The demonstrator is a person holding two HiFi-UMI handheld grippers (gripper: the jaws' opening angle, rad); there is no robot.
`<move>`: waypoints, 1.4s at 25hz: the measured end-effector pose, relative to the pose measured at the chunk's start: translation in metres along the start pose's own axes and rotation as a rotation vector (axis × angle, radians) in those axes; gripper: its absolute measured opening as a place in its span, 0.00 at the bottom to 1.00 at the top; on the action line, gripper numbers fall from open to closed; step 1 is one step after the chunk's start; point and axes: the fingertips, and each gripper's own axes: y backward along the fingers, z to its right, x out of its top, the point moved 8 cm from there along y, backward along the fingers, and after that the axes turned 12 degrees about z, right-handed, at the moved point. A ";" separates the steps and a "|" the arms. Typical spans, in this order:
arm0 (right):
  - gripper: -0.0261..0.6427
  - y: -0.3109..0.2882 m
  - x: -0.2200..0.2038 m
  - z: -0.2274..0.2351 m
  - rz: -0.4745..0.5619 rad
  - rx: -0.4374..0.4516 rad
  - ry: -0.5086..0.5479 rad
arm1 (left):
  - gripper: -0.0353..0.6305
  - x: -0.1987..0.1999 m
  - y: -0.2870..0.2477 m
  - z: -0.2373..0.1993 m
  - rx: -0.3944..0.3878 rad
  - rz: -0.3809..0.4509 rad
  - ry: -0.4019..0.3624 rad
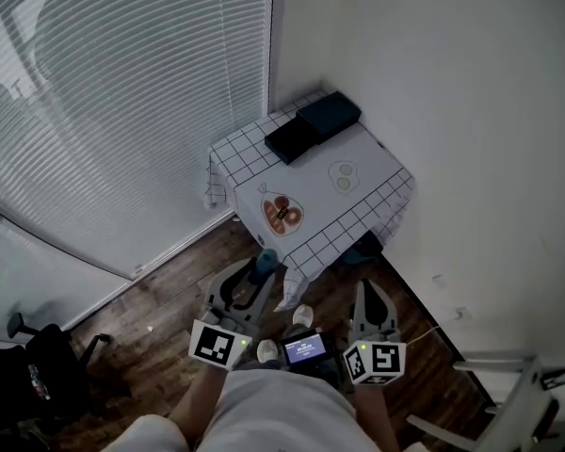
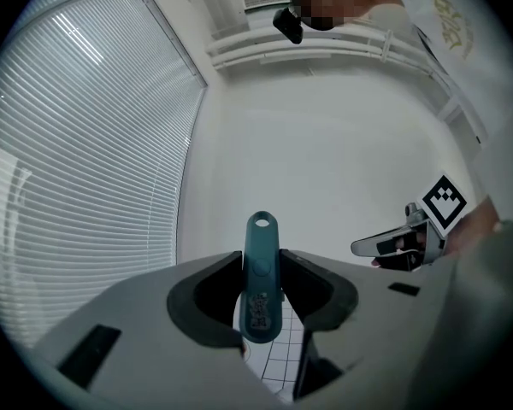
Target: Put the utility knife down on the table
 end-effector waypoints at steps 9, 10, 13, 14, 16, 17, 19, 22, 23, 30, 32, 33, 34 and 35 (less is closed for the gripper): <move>0.05 -0.045 -0.002 0.019 0.014 0.011 -0.001 | 0.27 -0.011 -0.041 -0.019 0.002 -0.003 -0.011; 0.05 -0.051 -0.002 0.022 0.015 0.013 0.000 | 0.27 -0.013 -0.046 -0.022 0.003 -0.003 -0.013; 0.05 -0.070 -0.003 0.027 0.016 0.027 -0.001 | 0.27 -0.018 -0.060 -0.030 0.009 -0.001 -0.018; 0.05 -0.075 -0.004 0.029 0.013 0.036 -0.002 | 0.27 -0.020 -0.064 -0.032 0.011 -0.004 -0.018; 0.05 -0.085 -0.007 0.034 0.001 0.054 -0.006 | 0.27 -0.027 -0.074 -0.034 0.014 -0.017 -0.014; 0.05 -0.090 -0.009 0.037 -0.005 0.060 -0.007 | 0.27 -0.030 -0.079 -0.036 0.016 -0.022 -0.008; 0.05 -0.100 -0.015 0.038 -0.016 0.068 -0.011 | 0.27 -0.035 -0.087 -0.042 0.021 -0.029 0.001; 0.05 -0.114 -0.019 0.044 -0.011 0.080 -0.012 | 0.27 -0.038 -0.099 -0.051 0.034 -0.037 0.008; 0.05 -0.118 -0.021 0.046 -0.008 0.086 -0.013 | 0.27 -0.040 -0.103 -0.053 0.034 -0.043 0.003; 0.05 -0.142 -0.042 0.056 -0.052 0.107 -0.010 | 0.27 -0.066 -0.124 -0.059 0.009 -0.116 -0.012; 0.05 -0.149 -0.048 0.060 -0.061 0.109 -0.012 | 0.27 -0.074 -0.129 -0.061 0.012 -0.131 0.001; 0.05 -0.153 -0.051 0.062 -0.065 0.112 -0.015 | 0.27 -0.078 -0.131 -0.061 0.013 -0.139 0.007; 0.05 -0.156 -0.055 0.065 -0.070 0.114 -0.018 | 0.27 -0.082 -0.133 -0.062 0.012 -0.149 0.010; 0.05 -0.160 -0.058 0.067 -0.076 0.116 -0.020 | 0.27 -0.087 -0.136 -0.063 0.009 -0.160 0.011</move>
